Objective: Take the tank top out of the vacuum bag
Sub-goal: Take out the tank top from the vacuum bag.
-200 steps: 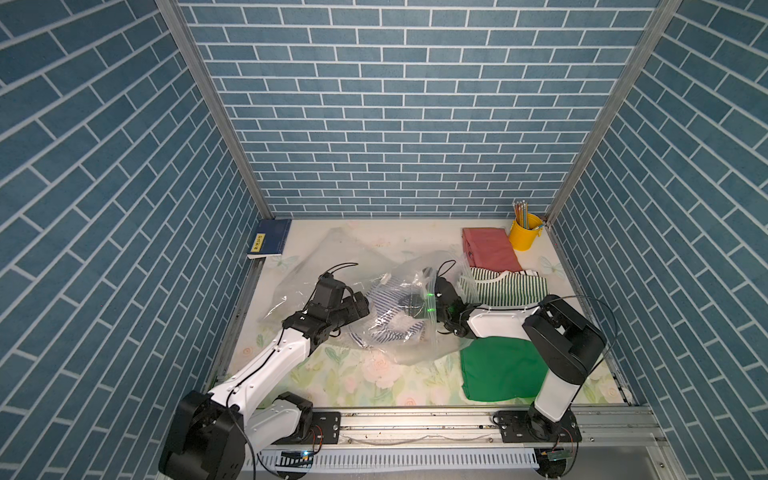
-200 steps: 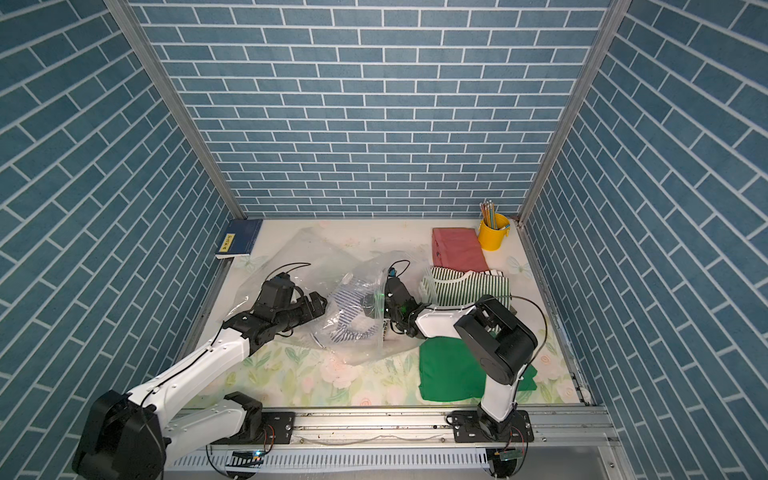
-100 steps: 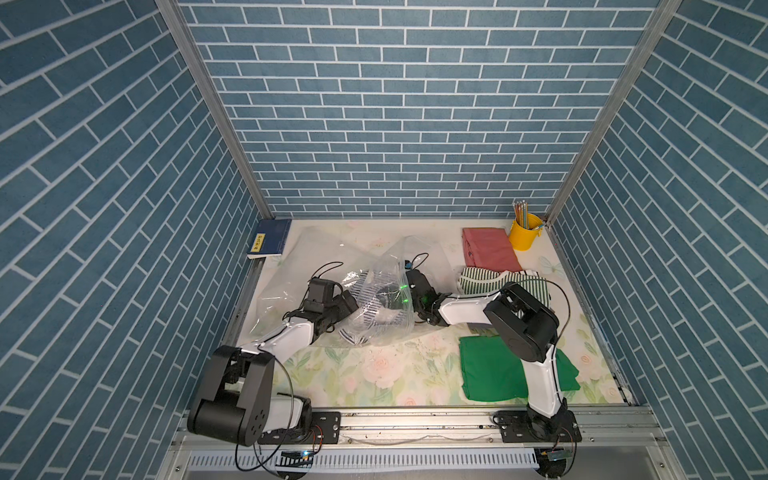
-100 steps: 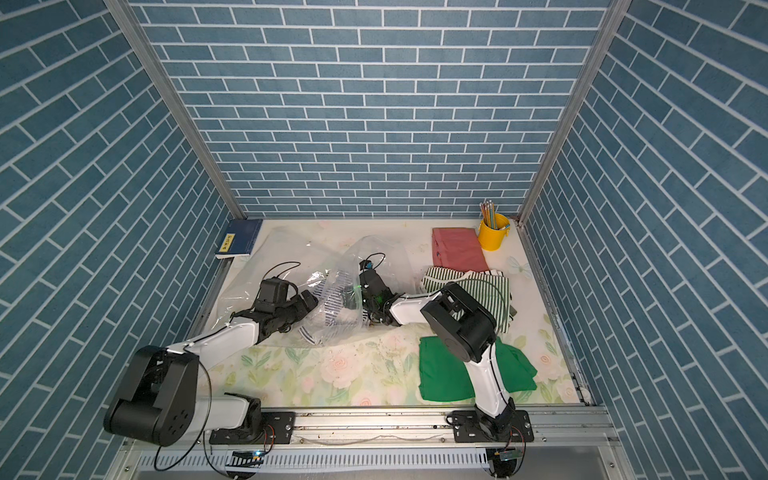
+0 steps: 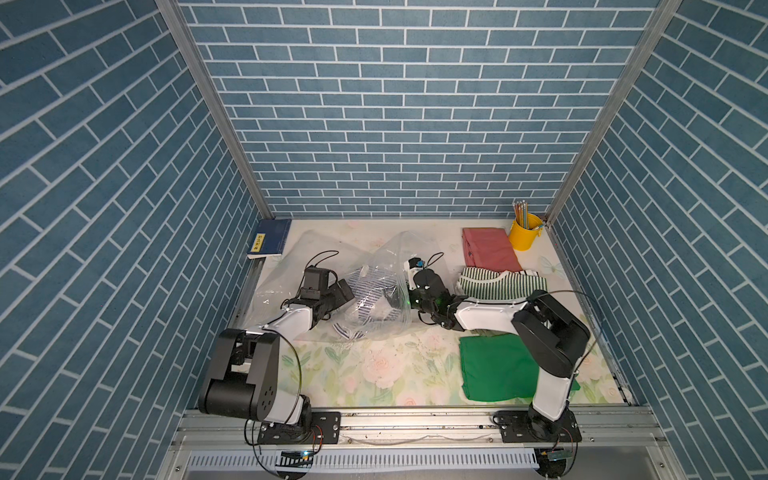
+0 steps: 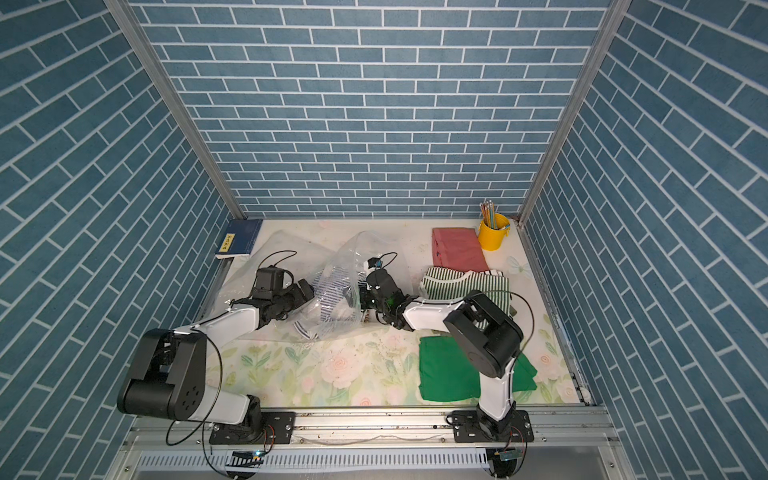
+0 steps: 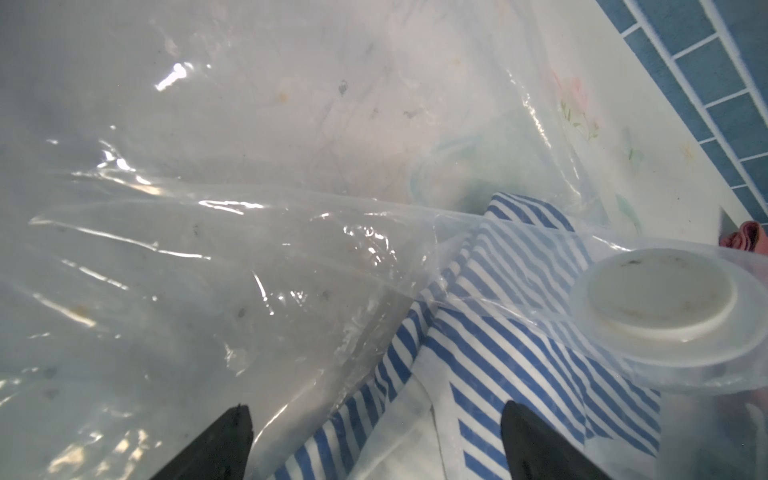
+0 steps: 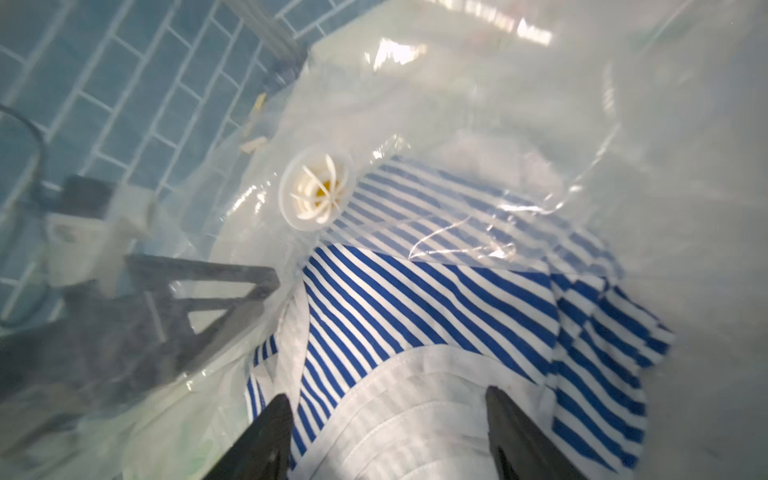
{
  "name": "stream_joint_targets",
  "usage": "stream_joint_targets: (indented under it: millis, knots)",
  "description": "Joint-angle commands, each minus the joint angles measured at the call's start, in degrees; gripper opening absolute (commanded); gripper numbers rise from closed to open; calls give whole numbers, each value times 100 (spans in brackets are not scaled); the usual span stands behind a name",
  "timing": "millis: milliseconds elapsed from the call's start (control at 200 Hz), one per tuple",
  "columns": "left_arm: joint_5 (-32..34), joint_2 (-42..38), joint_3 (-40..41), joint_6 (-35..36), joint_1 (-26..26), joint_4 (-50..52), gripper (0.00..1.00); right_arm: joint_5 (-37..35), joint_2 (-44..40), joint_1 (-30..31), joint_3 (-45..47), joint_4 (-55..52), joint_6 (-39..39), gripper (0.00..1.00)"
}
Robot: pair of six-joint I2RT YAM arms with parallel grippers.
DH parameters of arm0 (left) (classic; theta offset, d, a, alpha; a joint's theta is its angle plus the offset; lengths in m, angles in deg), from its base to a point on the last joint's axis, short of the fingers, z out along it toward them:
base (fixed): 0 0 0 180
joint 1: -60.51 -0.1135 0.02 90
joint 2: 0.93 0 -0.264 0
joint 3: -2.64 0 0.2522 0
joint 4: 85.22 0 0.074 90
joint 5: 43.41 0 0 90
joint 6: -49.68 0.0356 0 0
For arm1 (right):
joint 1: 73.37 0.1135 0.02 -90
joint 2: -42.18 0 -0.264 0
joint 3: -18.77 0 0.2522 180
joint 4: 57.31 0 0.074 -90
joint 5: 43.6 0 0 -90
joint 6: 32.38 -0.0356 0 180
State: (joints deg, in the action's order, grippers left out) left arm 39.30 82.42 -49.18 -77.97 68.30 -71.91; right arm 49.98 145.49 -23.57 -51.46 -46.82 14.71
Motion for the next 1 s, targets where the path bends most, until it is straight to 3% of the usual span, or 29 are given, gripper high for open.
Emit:
stream_joint_targets:
  millis: [0, 185, 285, 370, 585, 830, 995]
  knots:
    - [113, -82, -133, 139, -23, 211, 99, -316, -267, -21, 177, -501, -265, 76]
    - [305, -393, -141, 127, -23, 254, 100, 121, -7, -12, 412, -395, -605, 78]
    - [270, -422, -85, 161, -23, 142, 100, 617, 349, -5, 252, -262, -609, 69]
    - [125, -249, -75, 145, -23, 135, 100, 703, 610, 14, 91, -327, -617, 68]
    - [-41, -21, 224, -45, -23, -122, 100, 610, 928, 34, -85, -520, -687, 70]
    - [22, -94, 559, -287, -23, -386, 100, -279, 524, 30, -30, -1303, -604, 78]
    - [-79, 27, 605, -255, -23, -416, 100, 172, 1005, 85, -473, -1301, -358, 78]
